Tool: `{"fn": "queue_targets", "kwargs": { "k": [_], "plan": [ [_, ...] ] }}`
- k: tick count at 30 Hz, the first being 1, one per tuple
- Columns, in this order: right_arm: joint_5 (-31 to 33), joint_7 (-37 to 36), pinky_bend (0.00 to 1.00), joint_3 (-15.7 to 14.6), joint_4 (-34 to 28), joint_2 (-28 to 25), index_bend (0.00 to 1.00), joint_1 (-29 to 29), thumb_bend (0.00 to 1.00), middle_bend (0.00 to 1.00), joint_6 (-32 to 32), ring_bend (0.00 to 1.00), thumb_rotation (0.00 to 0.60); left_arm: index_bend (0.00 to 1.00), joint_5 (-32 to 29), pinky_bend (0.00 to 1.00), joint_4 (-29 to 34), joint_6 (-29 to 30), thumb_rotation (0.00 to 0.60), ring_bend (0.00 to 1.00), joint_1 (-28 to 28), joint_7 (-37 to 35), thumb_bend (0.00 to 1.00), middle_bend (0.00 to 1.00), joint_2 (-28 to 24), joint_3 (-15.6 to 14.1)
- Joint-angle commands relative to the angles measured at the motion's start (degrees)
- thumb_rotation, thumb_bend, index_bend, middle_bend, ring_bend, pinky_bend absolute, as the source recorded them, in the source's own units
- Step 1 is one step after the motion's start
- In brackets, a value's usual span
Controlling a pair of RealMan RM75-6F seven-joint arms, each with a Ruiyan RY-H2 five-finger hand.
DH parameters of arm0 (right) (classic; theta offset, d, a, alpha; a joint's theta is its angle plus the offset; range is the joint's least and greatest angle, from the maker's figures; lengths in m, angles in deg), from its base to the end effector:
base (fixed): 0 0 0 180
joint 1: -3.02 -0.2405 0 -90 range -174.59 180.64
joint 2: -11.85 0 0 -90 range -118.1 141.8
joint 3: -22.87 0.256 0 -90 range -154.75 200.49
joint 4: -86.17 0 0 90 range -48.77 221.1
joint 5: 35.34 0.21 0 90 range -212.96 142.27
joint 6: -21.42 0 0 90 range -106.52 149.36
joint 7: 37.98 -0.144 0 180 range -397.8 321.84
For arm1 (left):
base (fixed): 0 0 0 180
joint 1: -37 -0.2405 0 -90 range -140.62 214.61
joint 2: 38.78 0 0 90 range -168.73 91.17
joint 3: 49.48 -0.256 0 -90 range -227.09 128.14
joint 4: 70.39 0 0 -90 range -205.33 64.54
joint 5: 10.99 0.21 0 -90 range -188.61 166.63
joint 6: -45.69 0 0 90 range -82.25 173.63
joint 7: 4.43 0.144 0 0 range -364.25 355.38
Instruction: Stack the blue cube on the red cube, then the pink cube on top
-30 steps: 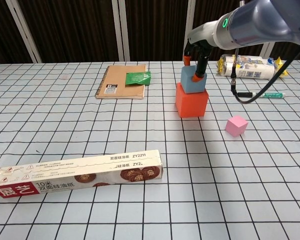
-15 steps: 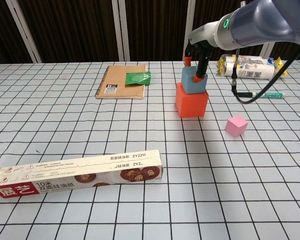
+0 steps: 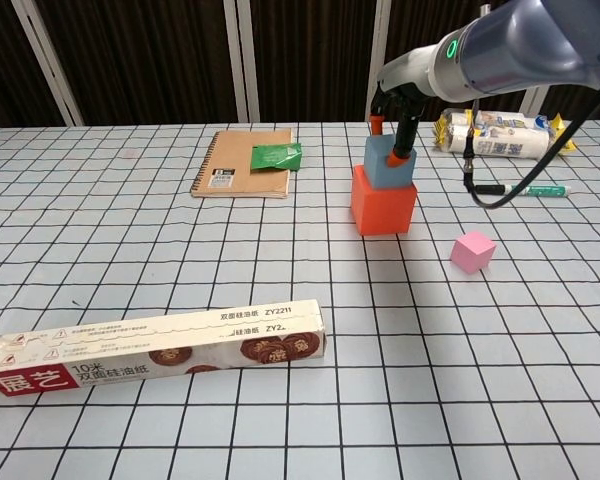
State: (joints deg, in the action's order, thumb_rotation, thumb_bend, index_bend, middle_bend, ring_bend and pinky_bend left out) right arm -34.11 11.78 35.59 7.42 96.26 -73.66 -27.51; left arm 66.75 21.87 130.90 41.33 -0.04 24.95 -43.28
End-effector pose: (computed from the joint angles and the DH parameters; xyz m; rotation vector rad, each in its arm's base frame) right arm -0.0456 -0.4478 0.0116 1.7351 -1.0410 0.5274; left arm -0.3271 0.1887 0.1781 -1.2481 -0.8650 -0.8073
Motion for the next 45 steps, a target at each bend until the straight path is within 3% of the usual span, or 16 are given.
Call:
{"fn": "queue_targets", "kwargs": {
  "k": [1, 21, 31, 45],
  "plan": [
    [0.13, 0.19, 0.0, -0.06, -0.19, -0.19, 0.39, -0.03, 0.35, 0.0, 0.1, 0.04, 0.6, 0.03, 0.0, 0.0, 0.0, -0.05, 0.6, 0.0, 0.03, 0.05, 0.11, 0.0, 0.02, 0.0],
    [3.08, 2.43, 0.0, -1.37, -1.83, -1.74, 0.15, -1.0, 0.31, 0.0, 1.4, 0.02, 0.6, 0.04, 0.02, 0.0, 0.01, 0.05, 0.6, 0.0, -0.01, -0.03, 0.11, 0.0, -0.03, 0.03],
    [0.36, 0.18, 0.0, -3.03, -9.29, -8.44, 0.15, 2.39, 0.31, 0.0, -1.77, 0.02, 0.6, 0.04, 0.26, 0.0, -0.01, -0.48, 0.6, 0.0, 0.28, 0.25, 0.11, 0.0, 0.04, -0.17],
    [-11.6, -7.3, 0.0, -8.24, -22.42, -20.0, 0.21, 13.17, 0.31, 0.0, -6.31, 0.01, 0.6, 0.05, 2.17, 0.0, 0.36, 0.47, 0.6, 0.0, -0.21, -1.03, 0.11, 0.0, -0.41, -0.94]
  ]
}}
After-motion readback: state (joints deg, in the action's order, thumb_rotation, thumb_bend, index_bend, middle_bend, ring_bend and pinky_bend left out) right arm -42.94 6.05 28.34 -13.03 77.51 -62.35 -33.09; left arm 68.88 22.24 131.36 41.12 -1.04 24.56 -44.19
